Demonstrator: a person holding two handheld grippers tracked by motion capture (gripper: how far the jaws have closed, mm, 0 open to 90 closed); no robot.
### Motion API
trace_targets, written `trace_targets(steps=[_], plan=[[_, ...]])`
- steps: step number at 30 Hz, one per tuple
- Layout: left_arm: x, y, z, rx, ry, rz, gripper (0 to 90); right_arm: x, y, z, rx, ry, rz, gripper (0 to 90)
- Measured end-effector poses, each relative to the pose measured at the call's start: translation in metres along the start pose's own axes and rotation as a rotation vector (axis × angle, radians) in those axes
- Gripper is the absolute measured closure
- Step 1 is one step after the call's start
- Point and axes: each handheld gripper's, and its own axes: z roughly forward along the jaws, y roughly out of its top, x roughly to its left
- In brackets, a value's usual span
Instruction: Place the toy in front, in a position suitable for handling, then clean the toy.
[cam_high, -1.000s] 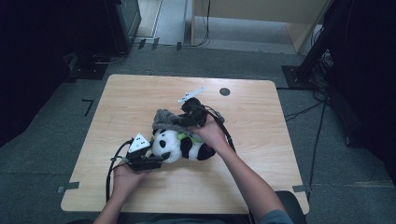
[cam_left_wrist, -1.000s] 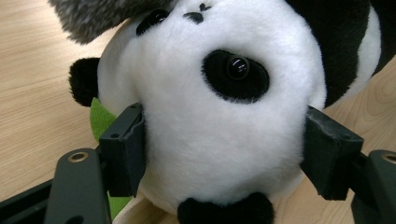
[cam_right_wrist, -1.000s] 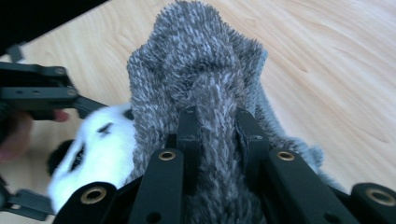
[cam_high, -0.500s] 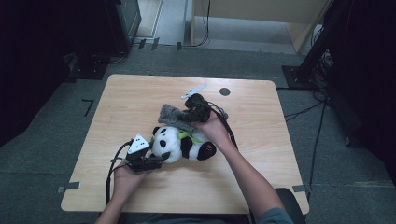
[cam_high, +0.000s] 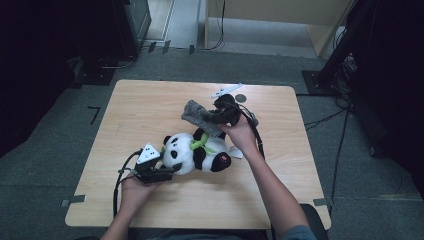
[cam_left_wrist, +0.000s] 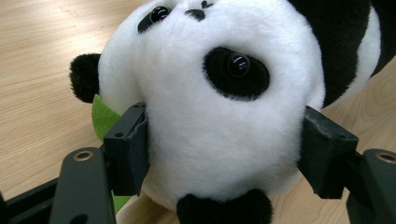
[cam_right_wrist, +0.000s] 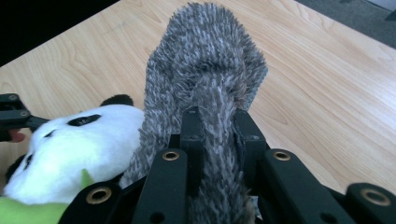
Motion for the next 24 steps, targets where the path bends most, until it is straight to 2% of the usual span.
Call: trace_targets(steps=[11,13,14,15,18,19,20,21,24], plan=[[0.002,0.000,0.000,-0.009,-0.010,-0.016,28.6,0.035,0.010,-0.007,-0.044,0.053,-0.077,78.5],[0.003,0.000,0.001,-0.013,-0.010,-0.018,28.6,0.046,0.012,-0.005,-0.058,0.086,-0.100,78.4],[0.003,0.000,0.001,-0.013,-0.010,-0.018,28.6,0.046,0.012,-0.005,-0.058,0.086,-0.100,78.4],[0.002,0.000,0.001,-0.012,-0.008,-0.016,28.6,0.053,0.013,-0.002,-0.067,0.112,-0.113,78.3],[0.002,0.000,0.000,-0.011,-0.005,-0.014,28.6,0.059,0.013,0.003,-0.068,0.124,-0.126,78.3],[0.002,0.000,0.000,-0.011,-0.003,-0.014,28.7,0.062,0.012,0.012,-0.055,0.139,-0.129,78.3],[0.001,0.000,0.000,-0.011,-0.002,-0.013,28.7,0.062,0.012,0.012,-0.055,0.139,-0.129,78.3],[0.001,0.000,0.000,-0.010,-0.001,-0.012,28.7,0.064,0.010,0.022,-0.026,0.151,-0.125,78.3],[0.001,-0.001,0.000,-0.014,0.000,-0.014,28.7,0.066,0.007,0.030,-0.003,0.159,-0.127,77.9]])
